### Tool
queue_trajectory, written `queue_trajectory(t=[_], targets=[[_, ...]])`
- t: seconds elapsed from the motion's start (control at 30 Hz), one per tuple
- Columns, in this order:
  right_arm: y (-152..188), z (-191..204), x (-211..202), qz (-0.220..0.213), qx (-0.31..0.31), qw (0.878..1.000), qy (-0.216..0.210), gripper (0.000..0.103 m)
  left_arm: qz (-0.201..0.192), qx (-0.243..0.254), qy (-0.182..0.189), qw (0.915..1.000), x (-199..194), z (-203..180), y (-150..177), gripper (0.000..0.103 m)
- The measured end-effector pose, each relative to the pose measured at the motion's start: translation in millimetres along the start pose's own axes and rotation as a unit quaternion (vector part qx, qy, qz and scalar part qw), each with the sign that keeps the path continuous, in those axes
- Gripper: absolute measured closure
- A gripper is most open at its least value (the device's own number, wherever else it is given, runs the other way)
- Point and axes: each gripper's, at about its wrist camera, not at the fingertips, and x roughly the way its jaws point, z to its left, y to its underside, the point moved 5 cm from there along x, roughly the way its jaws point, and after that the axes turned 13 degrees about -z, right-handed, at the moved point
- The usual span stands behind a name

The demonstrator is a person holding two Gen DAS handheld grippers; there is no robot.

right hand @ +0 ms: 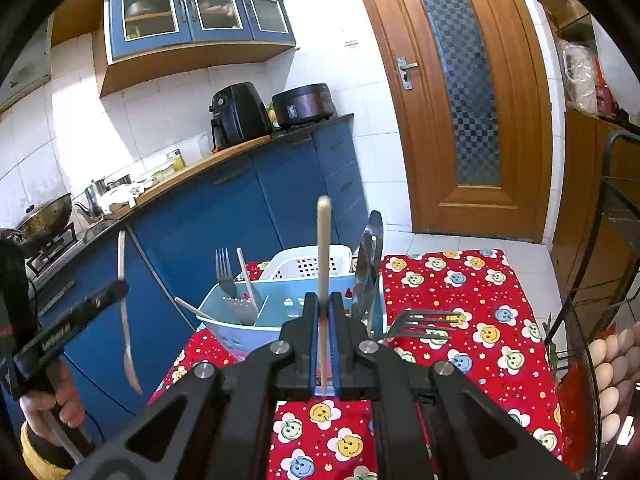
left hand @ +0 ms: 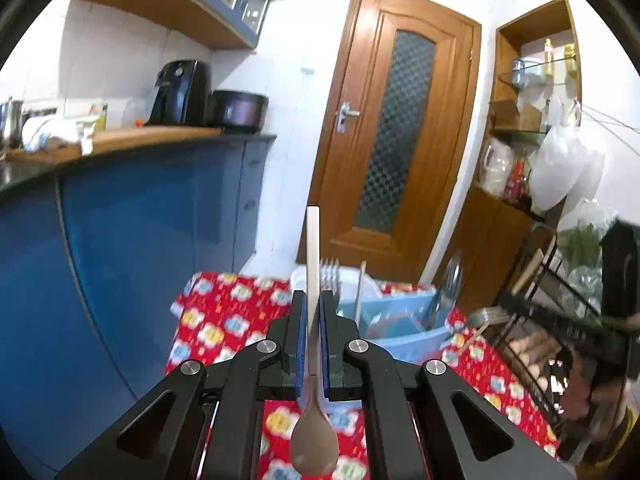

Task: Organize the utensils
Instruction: 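Carry the spoon and chopstick over the blue box with both tools, then lower the spoon and chopstick into the blue box and open both tools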

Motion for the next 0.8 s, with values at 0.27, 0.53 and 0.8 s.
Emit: queue_trajectory(t=[0.27, 0.53, 0.8], targets=[[-15.4, 2.6, -1.9, -0.021, -0.027, 0.999, 0.006, 0.096, -0.039, -0.014, 0.005, 0.9991, 33.0, -21.4, -40.5, 0.098], [-31.1, 2.9, 6.7, -0.033, -0.030, 0.999, 0.002, 0.097, -0.068, -0.008, -0.007, 0.9977, 78.7, -42.4, -56.0, 0.098], [-50.9, 6.5, 21.6, -0.061, -0.051, 0.997, 0.006, 0.097, -0.044, -0.004, -0.020, 0.9988, 110.9, -38.1, -21.6, 0.098]])
